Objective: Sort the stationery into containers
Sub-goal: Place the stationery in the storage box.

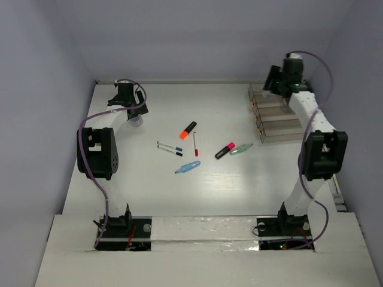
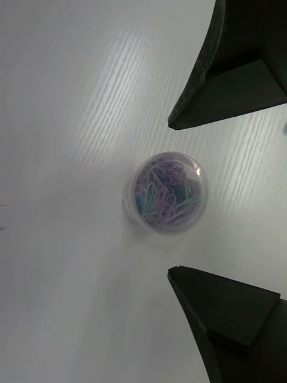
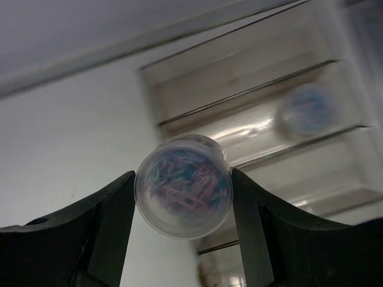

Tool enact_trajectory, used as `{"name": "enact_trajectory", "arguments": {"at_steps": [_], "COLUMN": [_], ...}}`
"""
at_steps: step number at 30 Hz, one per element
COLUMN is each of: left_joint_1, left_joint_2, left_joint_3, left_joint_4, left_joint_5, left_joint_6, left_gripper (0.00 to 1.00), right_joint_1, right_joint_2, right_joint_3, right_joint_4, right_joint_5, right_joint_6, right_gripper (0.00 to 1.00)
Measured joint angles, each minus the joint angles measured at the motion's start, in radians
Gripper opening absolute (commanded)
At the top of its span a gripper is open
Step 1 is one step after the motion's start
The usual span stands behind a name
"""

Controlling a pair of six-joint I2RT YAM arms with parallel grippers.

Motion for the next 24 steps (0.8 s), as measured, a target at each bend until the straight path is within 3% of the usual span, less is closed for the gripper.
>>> {"name": "enact_trajectory", "arguments": {"at_steps": [6,16,24], "left_joint_1": [0.004,0.004,0.004], "left_joint_2": [0.013,0.021,0.026], "left_joint_3": [-0.003,-0.018,-0.018], "left_joint_4": [0.022,0.028,0.04], "left_joint_5": [0.024,0.062,0.073], "left_joint_6": [-0.006,-0.013,-0.015], "left_gripper": [0.96,0.95,0.95], "right_joint_1": [-0.22,-0.192,-0.195], "right_joint_2": [-0.042,0.128,0.139], "right_joint_3": [-0.037,-0.021,0.024], "right_joint_4": [0.06,0.038,0.057], "right_joint_5": [0.01,-0.015,-0.033], "right_joint_6": [0.069,0.083,0.083], "right_gripper": [0.42,0.42,0.42]}}
